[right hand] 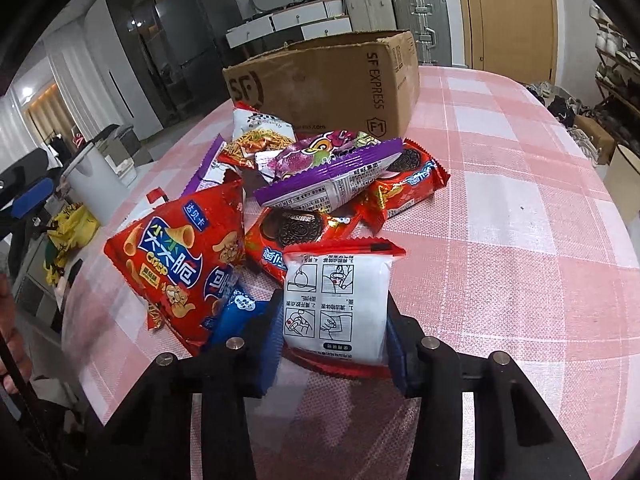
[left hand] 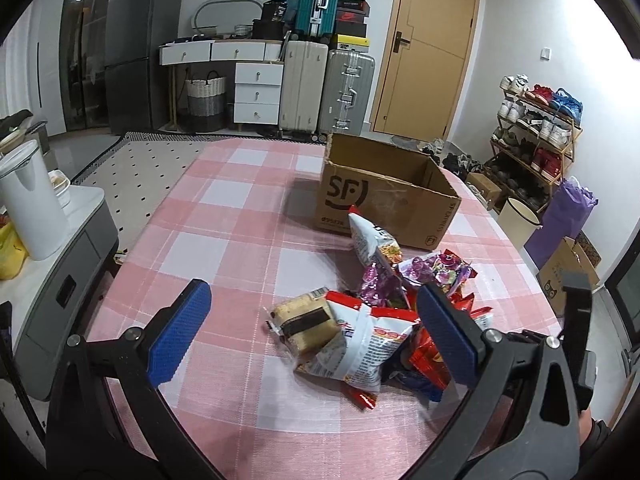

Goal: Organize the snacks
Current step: 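Grasp the white chip bag with red top with the left gripper while the right holds its bag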

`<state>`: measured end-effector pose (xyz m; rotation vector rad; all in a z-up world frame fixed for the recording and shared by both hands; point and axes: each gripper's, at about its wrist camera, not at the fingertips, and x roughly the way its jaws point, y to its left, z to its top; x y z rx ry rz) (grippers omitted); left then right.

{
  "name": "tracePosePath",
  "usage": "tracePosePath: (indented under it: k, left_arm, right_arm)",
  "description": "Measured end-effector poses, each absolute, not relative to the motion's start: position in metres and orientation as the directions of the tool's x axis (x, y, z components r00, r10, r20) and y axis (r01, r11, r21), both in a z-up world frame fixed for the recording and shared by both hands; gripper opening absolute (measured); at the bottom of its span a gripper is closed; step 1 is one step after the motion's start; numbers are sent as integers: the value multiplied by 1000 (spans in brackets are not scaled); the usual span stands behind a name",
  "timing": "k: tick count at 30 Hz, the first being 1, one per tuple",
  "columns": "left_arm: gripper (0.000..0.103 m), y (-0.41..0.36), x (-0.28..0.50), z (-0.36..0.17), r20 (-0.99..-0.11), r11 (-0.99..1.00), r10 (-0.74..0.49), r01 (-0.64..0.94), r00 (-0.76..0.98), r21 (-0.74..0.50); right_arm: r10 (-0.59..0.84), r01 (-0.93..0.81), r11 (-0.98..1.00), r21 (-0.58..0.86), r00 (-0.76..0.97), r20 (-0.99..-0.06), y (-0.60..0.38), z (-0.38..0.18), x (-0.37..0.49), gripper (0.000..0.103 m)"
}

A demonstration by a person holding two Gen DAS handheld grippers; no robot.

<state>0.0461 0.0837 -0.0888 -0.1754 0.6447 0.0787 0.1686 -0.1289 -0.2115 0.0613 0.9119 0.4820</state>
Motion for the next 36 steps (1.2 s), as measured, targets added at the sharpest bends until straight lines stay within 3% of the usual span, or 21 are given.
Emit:
tracePosePath:
  k: [10, 15, 22, 36]
  left_arm:
    - [102, 108, 49, -96, -636, 971, 26, -170, 771, -166]
    - [102, 110, 53, -113, -670, 969, -36, -137, 742, -204]
    - [102, 87, 59, -141, -702, 987, -96, -26, 706, -161]
    - [102, 63, 80, -179, -770, 994, -71, -20, 634, -108]
  right_arm:
    - [456, -377, 883, 279, 550, -700, -141, -196, 157, 44]
    - [464, -377, 880, 288, 560, -686, -146, -193, 153, 44]
    - [464, -388, 878, 279, 554, -691, -145, -195, 148, 44]
    - [478, -385, 873, 299, 556, -680, -155, -196, 147, 44]
